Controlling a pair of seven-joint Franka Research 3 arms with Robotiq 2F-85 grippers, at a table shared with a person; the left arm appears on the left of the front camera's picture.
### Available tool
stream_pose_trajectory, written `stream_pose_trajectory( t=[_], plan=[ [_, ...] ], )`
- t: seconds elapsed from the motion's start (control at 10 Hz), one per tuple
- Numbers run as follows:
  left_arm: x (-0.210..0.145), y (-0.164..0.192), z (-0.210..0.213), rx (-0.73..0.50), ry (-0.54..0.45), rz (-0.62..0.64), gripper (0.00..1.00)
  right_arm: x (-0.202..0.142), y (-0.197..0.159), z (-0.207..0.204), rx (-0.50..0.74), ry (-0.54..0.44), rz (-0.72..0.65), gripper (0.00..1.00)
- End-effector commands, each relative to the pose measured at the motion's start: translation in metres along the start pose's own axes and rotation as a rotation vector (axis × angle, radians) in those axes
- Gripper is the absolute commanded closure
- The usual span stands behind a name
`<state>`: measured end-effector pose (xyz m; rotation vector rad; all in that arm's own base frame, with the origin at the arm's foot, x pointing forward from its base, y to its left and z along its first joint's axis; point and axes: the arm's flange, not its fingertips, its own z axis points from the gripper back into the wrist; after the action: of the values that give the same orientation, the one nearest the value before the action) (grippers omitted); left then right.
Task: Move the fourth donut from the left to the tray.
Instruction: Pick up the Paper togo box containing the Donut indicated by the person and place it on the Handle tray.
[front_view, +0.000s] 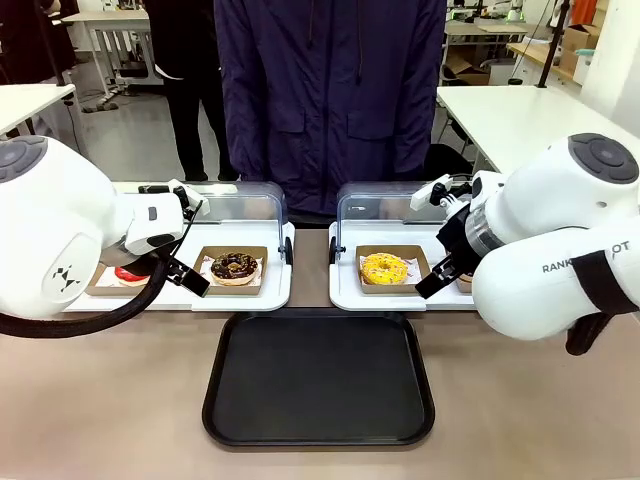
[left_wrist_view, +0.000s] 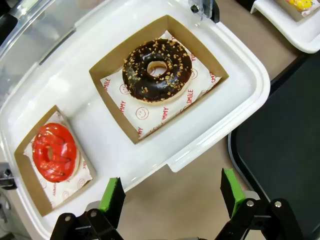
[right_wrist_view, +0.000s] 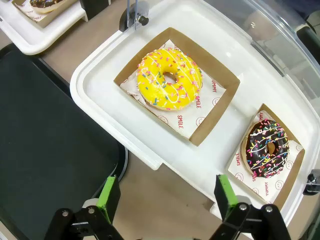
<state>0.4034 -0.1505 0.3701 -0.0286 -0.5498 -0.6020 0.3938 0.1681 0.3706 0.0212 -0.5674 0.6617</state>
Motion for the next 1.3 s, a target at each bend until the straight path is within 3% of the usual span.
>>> stream_pose_trajectory(
  t=[0.0,0.2,0.4,0.6,0.9,1.2],
  plan=[
    [0.000,0.000,0.000,0.000,-0.001,0.000,0.00,0.000,0.000,0.000,0.001,0.000,-0.003,0.00],
    [0.000,0.000,0.000,0.000,0.000,0.000,0.00,0.000,0.000,0.000,0.000,0.000,0.000,0.00],
    [0.031,0.016,0.049,-0.102,-0.044,-0.007,0.00,0.047,-0.028,0.043,0.027,-0.038,-0.017,0.00],
    [0.050,0.060,0.096,-0.205,-0.032,-0.004,0.00,0.062,-0.072,0.101,0.102,-0.093,-0.057,0.00],
    [0.034,0.131,0.150,-0.416,-0.040,-0.109,0.00,0.028,-0.153,0.148,0.268,-0.158,0.003,0.00],
    [-0.003,0.202,0.188,-0.545,-0.162,-0.173,0.00,-0.038,-0.234,0.160,0.390,-0.292,0.005,0.00]
  ],
)
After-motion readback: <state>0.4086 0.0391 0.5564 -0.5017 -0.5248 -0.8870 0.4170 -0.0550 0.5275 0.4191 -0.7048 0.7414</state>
